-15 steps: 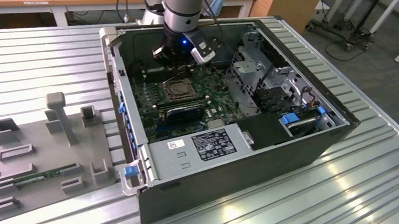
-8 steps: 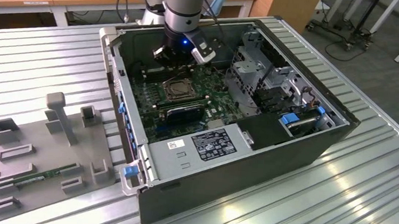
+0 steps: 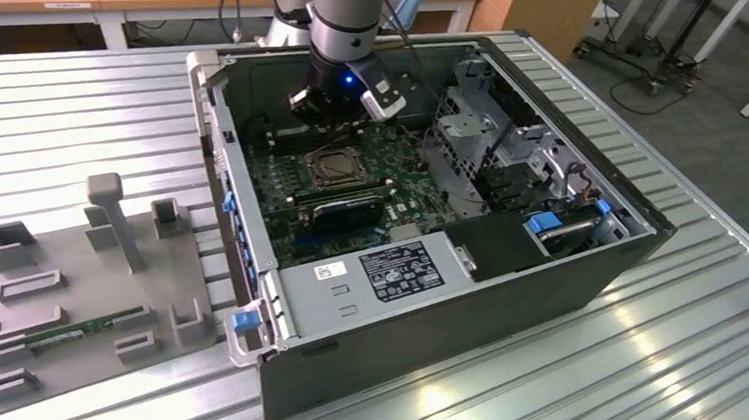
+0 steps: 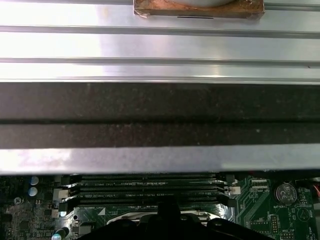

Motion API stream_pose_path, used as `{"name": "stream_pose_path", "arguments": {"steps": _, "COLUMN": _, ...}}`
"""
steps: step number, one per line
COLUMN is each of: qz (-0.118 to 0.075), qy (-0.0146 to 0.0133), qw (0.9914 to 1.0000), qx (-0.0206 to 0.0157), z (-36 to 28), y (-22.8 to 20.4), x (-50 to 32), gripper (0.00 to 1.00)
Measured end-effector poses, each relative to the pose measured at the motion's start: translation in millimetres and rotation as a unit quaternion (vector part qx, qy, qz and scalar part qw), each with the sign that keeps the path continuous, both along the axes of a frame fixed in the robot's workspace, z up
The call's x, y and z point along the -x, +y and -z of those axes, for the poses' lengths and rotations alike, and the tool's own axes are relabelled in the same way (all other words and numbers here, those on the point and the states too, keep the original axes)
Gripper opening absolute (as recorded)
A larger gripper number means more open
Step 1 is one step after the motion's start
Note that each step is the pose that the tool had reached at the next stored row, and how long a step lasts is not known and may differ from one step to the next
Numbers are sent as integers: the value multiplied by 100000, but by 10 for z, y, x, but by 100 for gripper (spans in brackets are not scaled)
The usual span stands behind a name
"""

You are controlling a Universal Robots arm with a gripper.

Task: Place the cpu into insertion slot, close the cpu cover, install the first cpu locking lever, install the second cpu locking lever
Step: 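Install the first cpu locking lever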

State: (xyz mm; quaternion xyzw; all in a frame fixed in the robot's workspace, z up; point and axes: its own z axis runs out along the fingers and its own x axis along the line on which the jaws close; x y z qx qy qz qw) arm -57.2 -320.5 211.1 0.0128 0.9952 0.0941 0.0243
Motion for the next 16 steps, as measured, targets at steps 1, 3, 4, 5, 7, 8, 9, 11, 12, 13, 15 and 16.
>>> {"name": "stream_pose_path", "arguments": {"steps": 1, "qz": -2, "qy": 0, "qw": 100000, "qx": 0, "z": 2, "y": 1, "x": -1, "gripper": 11}}
{"name": "stream_pose_path", "arguments": {"steps": 3, "qz": -13, "qy": -2, "qw": 100000, "qx": -11, "z": 5, "y": 4, "x": -1, "gripper": 11}}
{"name": "stream_pose_path", "arguments": {"steps": 4, "qz": -12, "qy": -3, "qw": 100000, "qx": -19, "z": 7, "y": 6, "x": -1, "gripper": 11}}
{"name": "stream_pose_path", "arguments": {"steps": 5, "qz": -8, "qy": -5, "qw": 100000, "qx": -22, "z": 9, "y": 8, "x": -1, "gripper": 11}}
{"name": "stream_pose_path", "arguments": {"steps": 7, "qz": -8, "qy": -3, "qw": 100000, "qx": -20, "z": 11, "y": 13, "x": -1, "gripper": 11}}
{"name": "stream_pose_path", "arguments": {"steps": 8, "qz": -7, "qy": -2, "qw": 100000, "qx": -25, "z": 12, "y": 15, "x": -1, "gripper": 11}}
{"name": "stream_pose_path", "arguments": {"steps": 9, "qz": -10, "qy": -4, "qw": 100000, "qx": -24, "z": 13, "y": 16, "x": -1, "gripper": 11}}
{"name": "stream_pose_path", "arguments": {"steps": 11, "qz": -9, "qy": 3, "qw": 100000, "qx": -12, "z": 17, "y": 17, "x": -1, "gripper": 11}}
{"name": "stream_pose_path", "arguments": {"steps": 12, "qz": -9, "qy": 2, "qw": 100000, "qx": -12, "z": 19, "y": 17, "x": -1, "gripper": 11}}
{"name": "stream_pose_path", "arguments": {"steps": 13, "qz": -5, "qy": 2, "qw": 100000, "qx": -16, "z": 20, "y": 17, "x": -1, "gripper": 11}}
{"name": "stream_pose_path", "arguments": {"steps": 15, "qz": -6, "qy": -4, "qw": 100000, "qx": -22, "z": 24, "y": 17, "x": -1, "gripper": 11}}
{"name": "stream_pose_path", "arguments": {"steps": 16, "qz": -7, "qy": -7, "qw": 100000, "qx": -26, "z": 26, "y": 17, "x": -2, "gripper": 11}}
